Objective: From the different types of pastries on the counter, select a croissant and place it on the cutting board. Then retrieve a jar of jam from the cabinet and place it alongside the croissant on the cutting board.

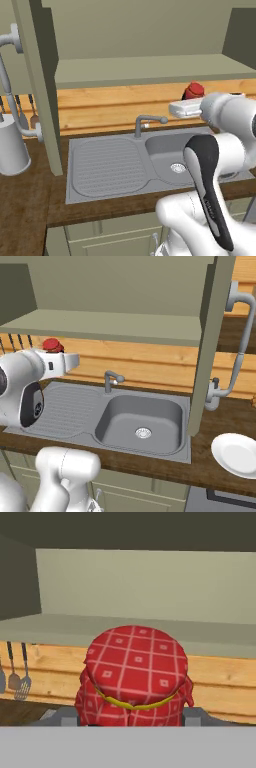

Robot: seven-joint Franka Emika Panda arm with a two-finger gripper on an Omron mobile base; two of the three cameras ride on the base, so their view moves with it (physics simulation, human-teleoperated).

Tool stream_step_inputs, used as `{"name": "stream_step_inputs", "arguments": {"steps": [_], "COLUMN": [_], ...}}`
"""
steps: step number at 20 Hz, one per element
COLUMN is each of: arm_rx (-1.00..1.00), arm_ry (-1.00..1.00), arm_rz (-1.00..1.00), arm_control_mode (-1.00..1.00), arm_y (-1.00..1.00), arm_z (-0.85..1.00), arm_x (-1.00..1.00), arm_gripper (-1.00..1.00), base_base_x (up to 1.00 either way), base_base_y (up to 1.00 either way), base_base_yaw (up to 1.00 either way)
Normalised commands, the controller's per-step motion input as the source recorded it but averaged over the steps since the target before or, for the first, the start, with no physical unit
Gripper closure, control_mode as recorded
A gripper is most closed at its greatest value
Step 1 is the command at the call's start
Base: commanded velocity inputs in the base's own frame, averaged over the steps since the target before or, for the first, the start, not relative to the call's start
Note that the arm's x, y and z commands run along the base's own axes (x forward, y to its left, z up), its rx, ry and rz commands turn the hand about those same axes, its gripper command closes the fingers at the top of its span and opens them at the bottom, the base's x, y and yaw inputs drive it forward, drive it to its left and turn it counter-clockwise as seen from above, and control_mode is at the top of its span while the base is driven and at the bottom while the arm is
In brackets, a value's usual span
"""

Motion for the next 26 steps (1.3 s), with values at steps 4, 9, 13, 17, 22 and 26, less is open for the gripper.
{"name": "stream_step_inputs", "arguments": {"steps": [4,9,13,17,22,26], "arm_rx": [0.0,0.0,0.0,0.0,0.0,0.0], "arm_ry": [0.0,0.0,0.02,0.0,0.0,-0.01], "arm_rz": [-0.14,-0.12,-0.08,0.03,0.26,0.09], "arm_control_mode": [-1.0,-1.0,-1.0,-1.0,-1.0,-1.0], "arm_y": [-0.29,-0.24,-0.29,-0.09,0.0,0.0], "arm_z": [-0.22,-0.19,-0.18,-0.01,0.0,0.0], "arm_x": [-0.92,-0.81,-0.79,-0.29,-0.6,-0.84], "arm_gripper": [1.0,1.0,1.0,1.0,1.0,1.0], "base_base_x": [0.0,0.0,0.0,0.0,0.0,0.0], "base_base_y": [0.0,0.0,0.0,0.0,0.0,0.0], "base_base_yaw": [0.0,0.0,0.0,0.0,0.0,0.0]}}
